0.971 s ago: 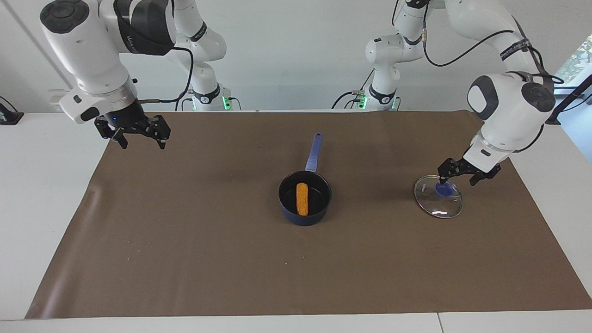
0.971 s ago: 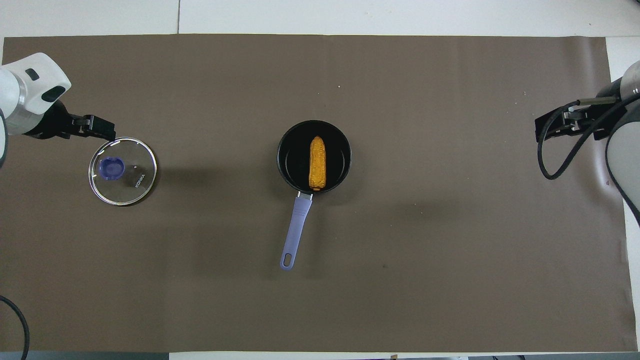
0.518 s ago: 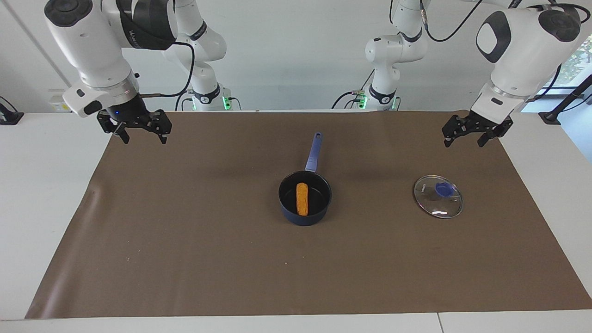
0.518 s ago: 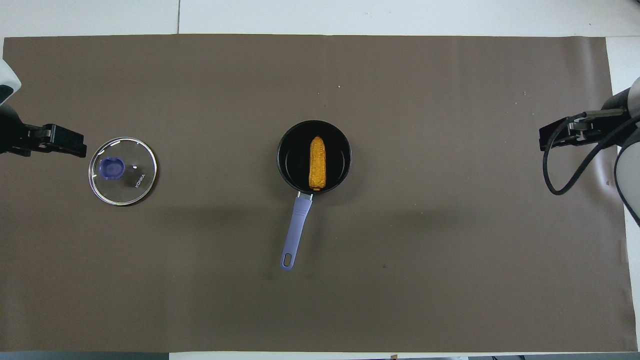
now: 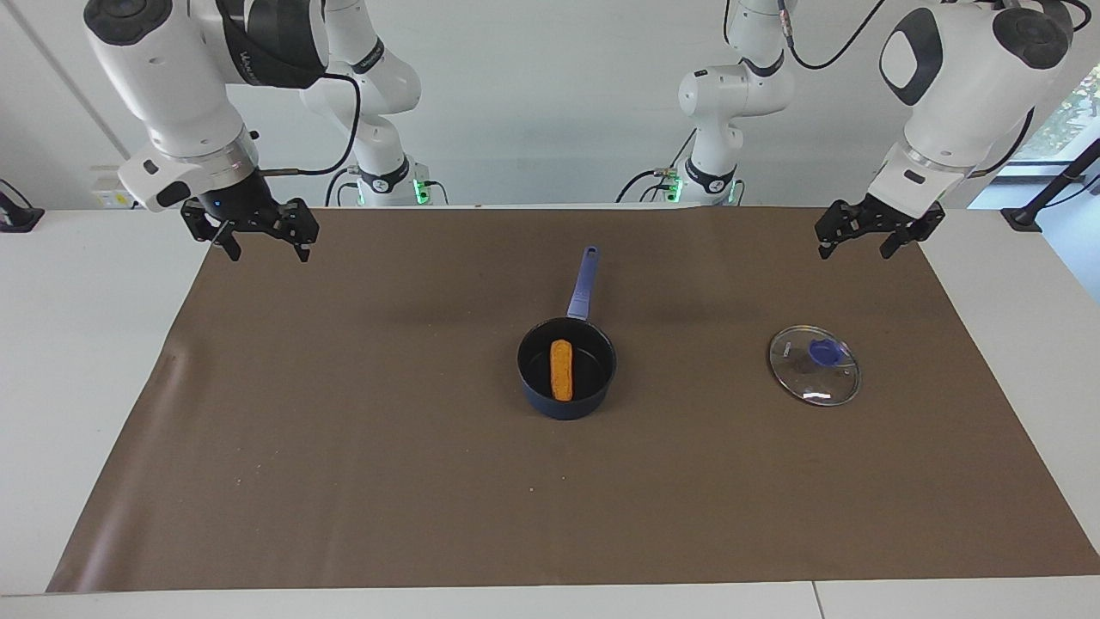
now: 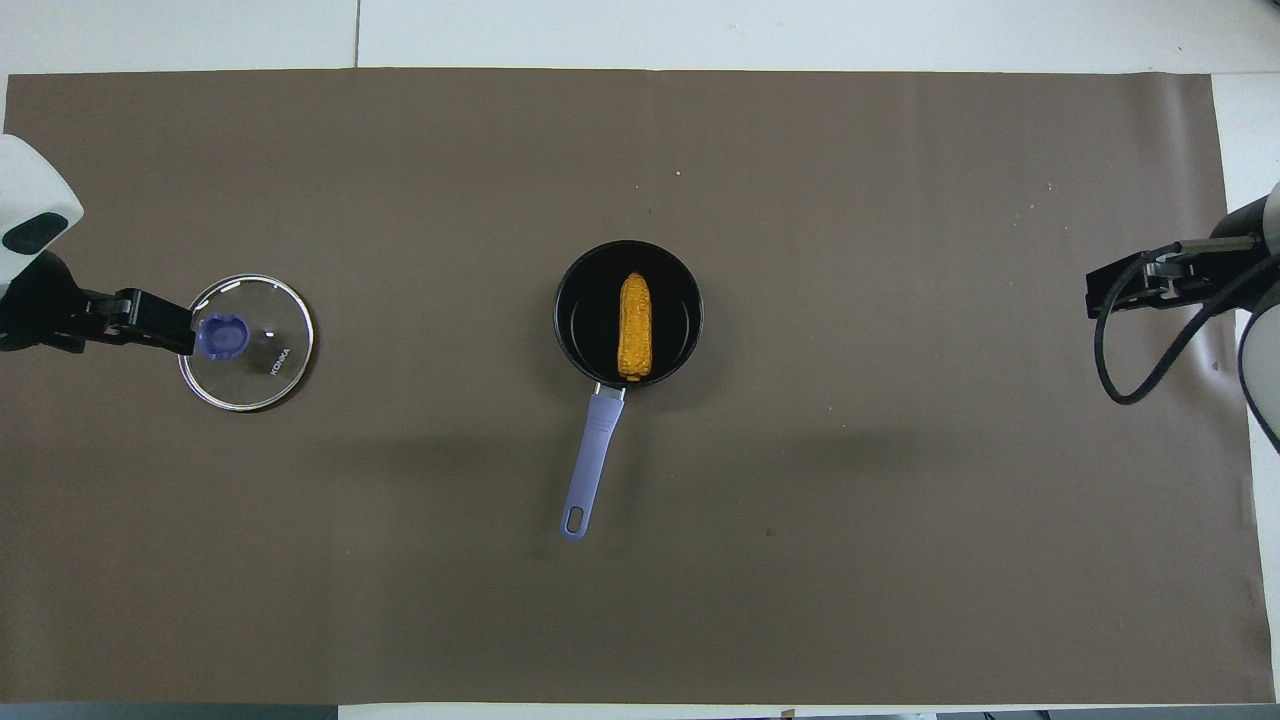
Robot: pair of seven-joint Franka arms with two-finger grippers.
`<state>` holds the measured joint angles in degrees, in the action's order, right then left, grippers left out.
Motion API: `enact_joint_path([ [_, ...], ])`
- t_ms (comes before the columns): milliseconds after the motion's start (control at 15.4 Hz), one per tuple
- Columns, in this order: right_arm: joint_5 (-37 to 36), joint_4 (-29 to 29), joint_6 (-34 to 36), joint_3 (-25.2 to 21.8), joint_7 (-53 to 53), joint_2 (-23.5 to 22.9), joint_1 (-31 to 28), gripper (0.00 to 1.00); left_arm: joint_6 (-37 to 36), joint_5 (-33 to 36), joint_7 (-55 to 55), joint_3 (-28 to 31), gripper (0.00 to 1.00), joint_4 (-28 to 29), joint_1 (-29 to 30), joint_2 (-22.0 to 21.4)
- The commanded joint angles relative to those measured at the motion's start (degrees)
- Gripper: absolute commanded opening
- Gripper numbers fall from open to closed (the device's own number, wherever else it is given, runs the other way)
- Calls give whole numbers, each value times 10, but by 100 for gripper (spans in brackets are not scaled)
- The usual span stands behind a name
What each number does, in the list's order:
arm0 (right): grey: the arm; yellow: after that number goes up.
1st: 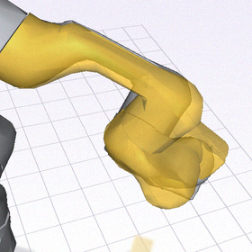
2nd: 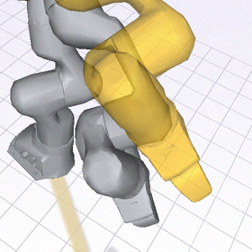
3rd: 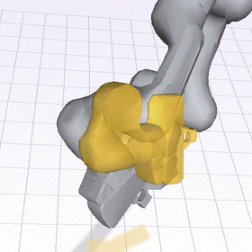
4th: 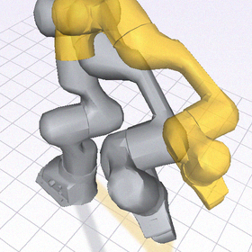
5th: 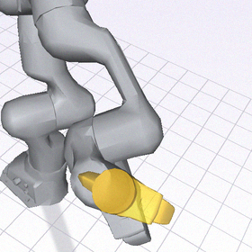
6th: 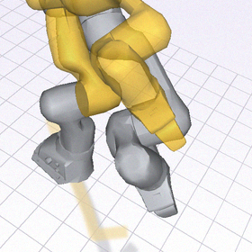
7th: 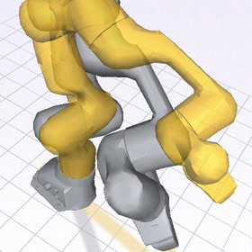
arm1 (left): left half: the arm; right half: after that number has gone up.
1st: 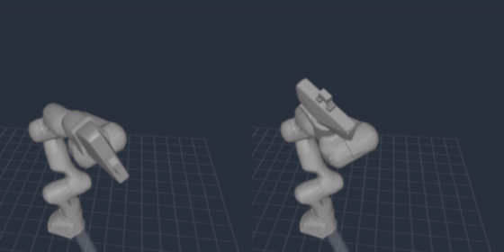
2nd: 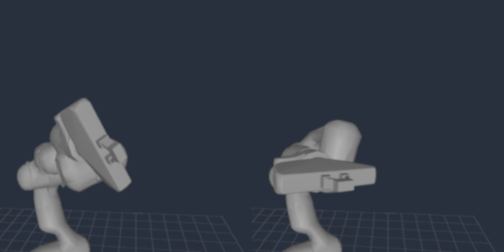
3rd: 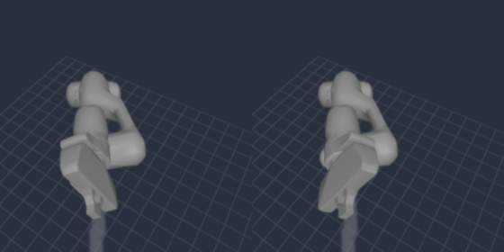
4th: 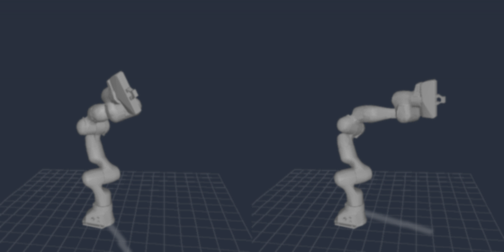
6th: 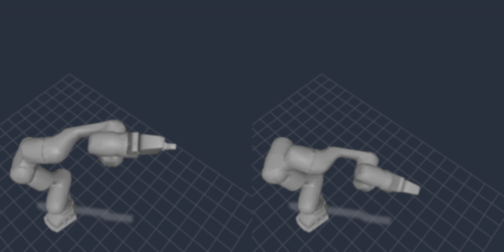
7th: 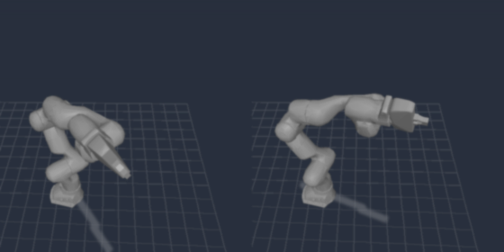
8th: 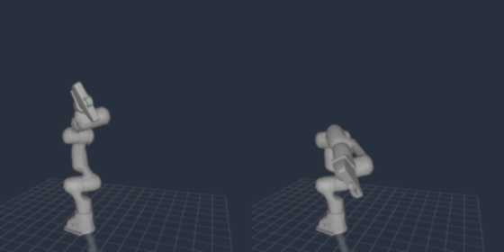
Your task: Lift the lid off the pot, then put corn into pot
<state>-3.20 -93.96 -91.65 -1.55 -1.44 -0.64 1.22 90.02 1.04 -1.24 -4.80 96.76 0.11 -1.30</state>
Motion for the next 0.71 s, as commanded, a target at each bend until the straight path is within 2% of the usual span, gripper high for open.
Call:
enact_joint_path([
  [0,3,-18,-17,11,13,12,-23,100,-17,5,7,6,100,-15,-10,-11],
  [259,3,-16,-11,12,13,8,-31,100,-21,4,3,5,100,-3,-8,-33],
  [647,12,-11,-5,7,15,2,-32,100,-8,-17,6,5,100,2,-7,-33],
])
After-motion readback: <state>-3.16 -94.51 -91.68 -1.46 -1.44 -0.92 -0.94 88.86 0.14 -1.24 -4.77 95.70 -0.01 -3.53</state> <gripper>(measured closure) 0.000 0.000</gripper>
